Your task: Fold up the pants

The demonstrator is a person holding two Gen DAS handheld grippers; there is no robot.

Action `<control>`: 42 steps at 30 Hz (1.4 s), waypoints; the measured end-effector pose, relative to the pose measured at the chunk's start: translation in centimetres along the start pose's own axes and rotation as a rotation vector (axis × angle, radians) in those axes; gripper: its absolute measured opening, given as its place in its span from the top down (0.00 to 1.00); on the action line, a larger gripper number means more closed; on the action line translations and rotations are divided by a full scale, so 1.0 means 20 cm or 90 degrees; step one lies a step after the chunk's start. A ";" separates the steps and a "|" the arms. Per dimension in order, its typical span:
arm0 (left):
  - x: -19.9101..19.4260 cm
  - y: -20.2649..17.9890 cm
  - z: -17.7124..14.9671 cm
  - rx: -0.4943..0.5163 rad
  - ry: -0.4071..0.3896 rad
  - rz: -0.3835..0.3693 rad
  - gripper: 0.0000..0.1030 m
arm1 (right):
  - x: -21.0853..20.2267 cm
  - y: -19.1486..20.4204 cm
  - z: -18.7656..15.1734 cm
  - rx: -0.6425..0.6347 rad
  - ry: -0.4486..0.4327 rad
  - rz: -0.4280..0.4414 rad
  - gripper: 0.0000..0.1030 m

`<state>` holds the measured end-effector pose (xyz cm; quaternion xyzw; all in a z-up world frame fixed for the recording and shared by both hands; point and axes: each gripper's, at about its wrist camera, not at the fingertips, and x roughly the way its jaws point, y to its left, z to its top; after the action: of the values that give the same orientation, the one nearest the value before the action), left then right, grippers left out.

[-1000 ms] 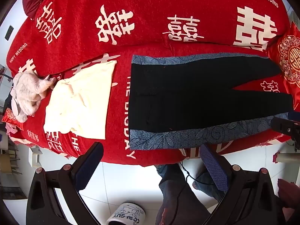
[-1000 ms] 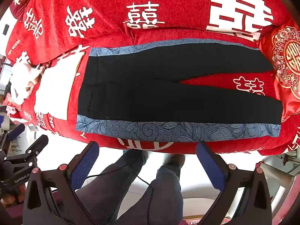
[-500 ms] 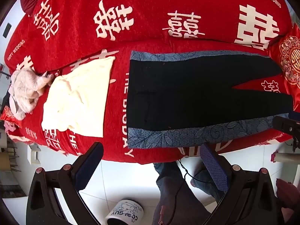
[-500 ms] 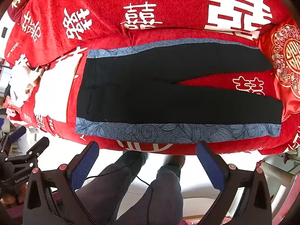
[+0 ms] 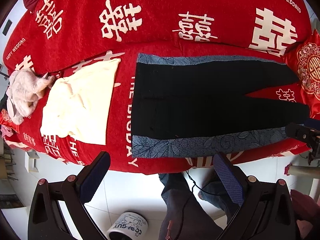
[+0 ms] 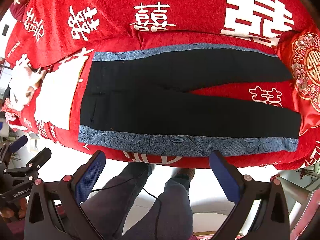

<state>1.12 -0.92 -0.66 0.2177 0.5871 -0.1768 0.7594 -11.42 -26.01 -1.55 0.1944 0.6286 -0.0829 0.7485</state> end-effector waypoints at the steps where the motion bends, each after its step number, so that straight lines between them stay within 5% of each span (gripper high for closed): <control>1: 0.00 0.00 0.00 0.001 -0.001 0.001 0.00 | 0.00 0.00 0.00 0.000 0.000 0.000 0.00; 26: -0.04 -0.04 -0.02 -0.012 -0.014 0.024 0.00 | -0.04 -0.04 0.00 -0.010 -0.015 0.010 0.00; 42: -0.09 -0.16 -0.21 -0.047 -0.001 0.050 0.00 | -0.04 -0.15 -0.10 -0.035 -0.010 0.040 0.00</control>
<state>-4.39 -1.25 -0.24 0.2125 0.5833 -0.1252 0.7739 -14.52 -28.14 -1.53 0.1929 0.6181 -0.0433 0.7608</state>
